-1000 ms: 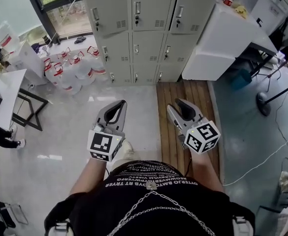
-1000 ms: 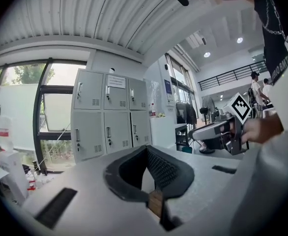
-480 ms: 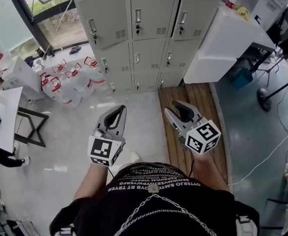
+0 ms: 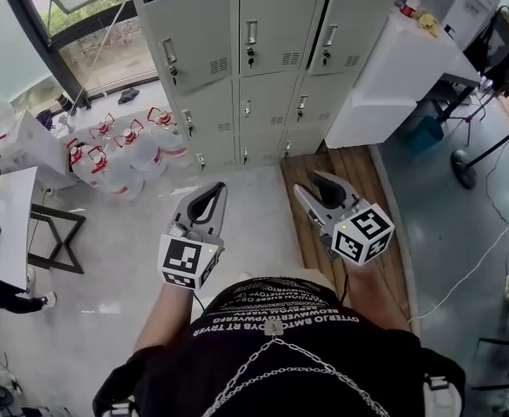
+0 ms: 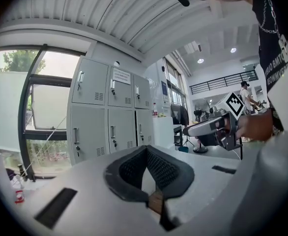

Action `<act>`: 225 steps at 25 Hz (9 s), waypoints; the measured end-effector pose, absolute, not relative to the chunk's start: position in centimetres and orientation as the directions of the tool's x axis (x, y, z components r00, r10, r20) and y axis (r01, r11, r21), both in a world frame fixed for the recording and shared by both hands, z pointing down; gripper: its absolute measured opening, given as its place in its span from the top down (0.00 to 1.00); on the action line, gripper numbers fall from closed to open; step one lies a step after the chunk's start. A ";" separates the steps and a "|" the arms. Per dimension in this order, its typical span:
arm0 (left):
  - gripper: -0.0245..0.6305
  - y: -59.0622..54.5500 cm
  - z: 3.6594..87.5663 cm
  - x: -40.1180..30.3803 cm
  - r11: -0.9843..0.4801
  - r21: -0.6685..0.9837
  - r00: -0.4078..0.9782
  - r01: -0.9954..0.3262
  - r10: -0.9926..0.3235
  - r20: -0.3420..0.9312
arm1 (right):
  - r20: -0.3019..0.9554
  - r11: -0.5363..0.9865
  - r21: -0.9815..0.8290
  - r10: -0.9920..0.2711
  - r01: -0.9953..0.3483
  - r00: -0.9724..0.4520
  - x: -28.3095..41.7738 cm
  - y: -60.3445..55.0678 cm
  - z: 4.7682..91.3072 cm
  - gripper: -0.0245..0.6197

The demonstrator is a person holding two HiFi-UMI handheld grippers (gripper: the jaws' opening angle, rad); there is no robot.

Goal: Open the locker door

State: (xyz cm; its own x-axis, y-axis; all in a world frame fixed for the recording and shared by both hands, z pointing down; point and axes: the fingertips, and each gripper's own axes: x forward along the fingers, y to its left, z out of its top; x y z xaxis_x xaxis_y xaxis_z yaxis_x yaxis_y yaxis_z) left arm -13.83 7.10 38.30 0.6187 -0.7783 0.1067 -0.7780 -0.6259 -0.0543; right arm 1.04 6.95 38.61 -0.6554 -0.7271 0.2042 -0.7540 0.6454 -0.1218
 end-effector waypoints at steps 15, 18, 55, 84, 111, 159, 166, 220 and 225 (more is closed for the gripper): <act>0.96 6.3 41.0 -15.5 -0.614 0.009 0.610 -0.789 -0.782 0.128 | 0.228 0.661 -0.162 -0.697 -0.733 -0.680 -0.6 4.9 39.5 0.75; 0.96 5.9 41.6 -15.4 -0.604 0.009 0.598 -0.797 -0.788 0.149 | 0.205 0.680 -0.177 -0.682 -0.712 -0.702 -0.7 4.1 39.6 0.75; 0.96 -19.6 40.4 -2.3 -0.565 -0.059 0.546 -0.823 -0.815 0.193 | 0.103 0.757 -0.265 -0.594 -0.597 -0.798 10.2 -22.7 40.5 0.75; 0.96 -28.7 42.0 -4.8 -0.465 -0.026 0.449 -0.885 -0.866 0.221 | 0.115 0.825 -0.284 -0.477 -0.489 -0.872 6.8 -33.2 41.7 0.75; 0.96 -44.3 43.3 -10.8 -0.598 0.021 0.588 -0.801 -0.780 0.213 | 0.180 0.796 -0.226 -0.533 -0.562 -0.827 -4.4 -48.1 41.3 0.71; 0.96 -40.7 44.6 -11.3 -0.624 0.020 0.611 -0.781 -0.757 0.230 | 0.260 0.745 -0.187 -0.591 -0.641 -0.763 -4.3 -45.0 43.1 0.67; 0.96 -42.6 44.5 -11.3 -0.664 0.006 0.648 -0.748 -0.728 0.222 | 0.266 0.702 -0.169 -0.644 -0.692 -0.718 -3.9 -45.6 43.3 0.76; 0.96 -22.1 37.7 0.9 -0.641 -0.141 0.614 -0.754 -0.765 0.196 | 0.130 0.583 -0.094 -0.797 -0.807 -0.590 19.3 -24.8 39.4 0.79; 0.96 -19.1 37.8 -3.2 -0.619 -0.129 0.595 -0.775 -0.783 0.180 | 0.116 0.523 -0.073 -0.841 -0.849 -0.528 17.2 -20.6 39.4 0.97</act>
State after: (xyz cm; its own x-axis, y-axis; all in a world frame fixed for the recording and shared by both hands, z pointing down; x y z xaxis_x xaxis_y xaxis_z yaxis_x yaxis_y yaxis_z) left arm -3.17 -19.11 37.79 0.5952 -0.7833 0.1796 -0.7751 -0.6186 -0.1291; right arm 17.20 -20.57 39.36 -0.5281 -0.8411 0.1164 -0.8492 0.5231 -0.0730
